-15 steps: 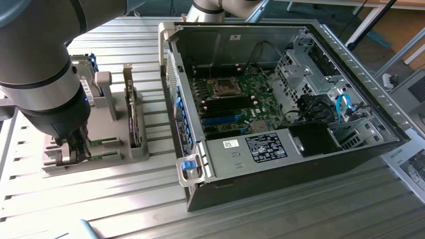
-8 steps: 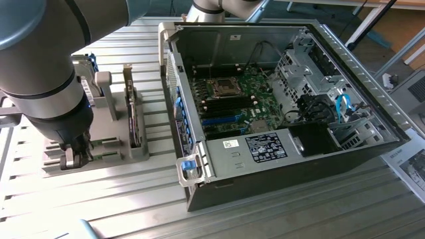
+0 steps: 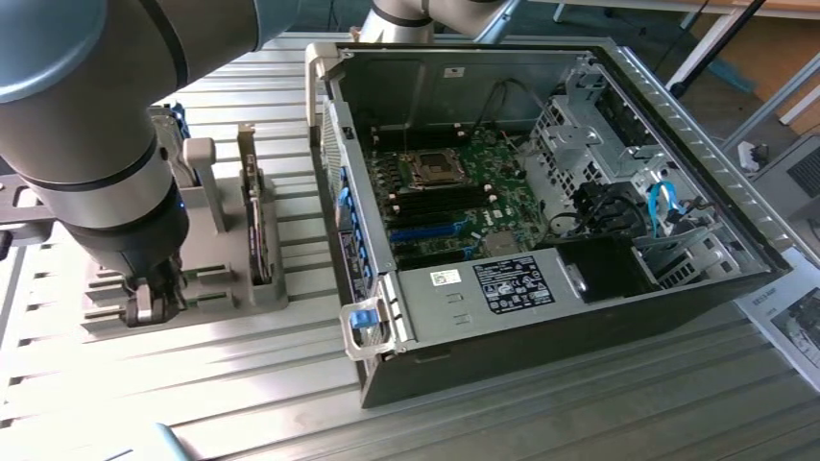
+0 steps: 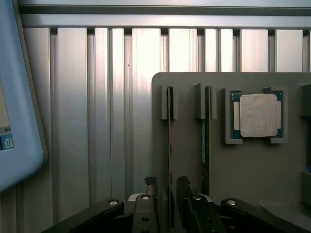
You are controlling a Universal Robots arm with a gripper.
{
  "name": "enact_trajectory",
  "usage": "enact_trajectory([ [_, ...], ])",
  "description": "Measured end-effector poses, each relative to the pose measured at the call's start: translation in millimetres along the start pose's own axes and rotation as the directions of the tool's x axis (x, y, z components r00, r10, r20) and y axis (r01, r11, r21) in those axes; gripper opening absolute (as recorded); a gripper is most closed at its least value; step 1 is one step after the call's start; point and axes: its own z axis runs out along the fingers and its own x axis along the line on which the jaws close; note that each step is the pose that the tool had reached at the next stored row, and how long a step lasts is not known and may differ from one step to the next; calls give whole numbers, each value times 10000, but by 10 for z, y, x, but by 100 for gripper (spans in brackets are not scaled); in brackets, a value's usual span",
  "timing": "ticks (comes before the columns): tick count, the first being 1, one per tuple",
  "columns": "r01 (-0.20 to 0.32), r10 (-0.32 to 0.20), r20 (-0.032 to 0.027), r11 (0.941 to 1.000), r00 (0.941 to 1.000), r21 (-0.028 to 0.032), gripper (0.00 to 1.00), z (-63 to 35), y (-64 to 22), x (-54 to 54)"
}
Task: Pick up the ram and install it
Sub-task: 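Pick up the ram and move it above insertion slot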
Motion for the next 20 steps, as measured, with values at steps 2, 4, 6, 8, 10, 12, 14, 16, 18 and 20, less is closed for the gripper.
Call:
enact_trajectory([
  [2,-1,1,0,10000,10000,-1,30,0,-1,0],
  [4,0,0,-1,10000,10000,-2,30,2,-2,0],
  [6,0,0,4,10000,10000,4,30,46,-3,1],
  [8,1,-1,6,10000,10000,5,30,85,-4,2],
  [10,0,0,5,10000,10000,4,30,87,-4,3],
  [12,0,0,5,10000,10000,4,30,87,-4,2],
  [14,0,0,7,10000,10000,5,30,89,-4,0],
  [16,1,-1,7,10000,10000,6,30,94,-5,-14],
  [18,0,0,6,10000,10000,5,30,107,-4,-55],
  [20,1,-1,6,10000,10000,6,30,133,-5,-81],
])
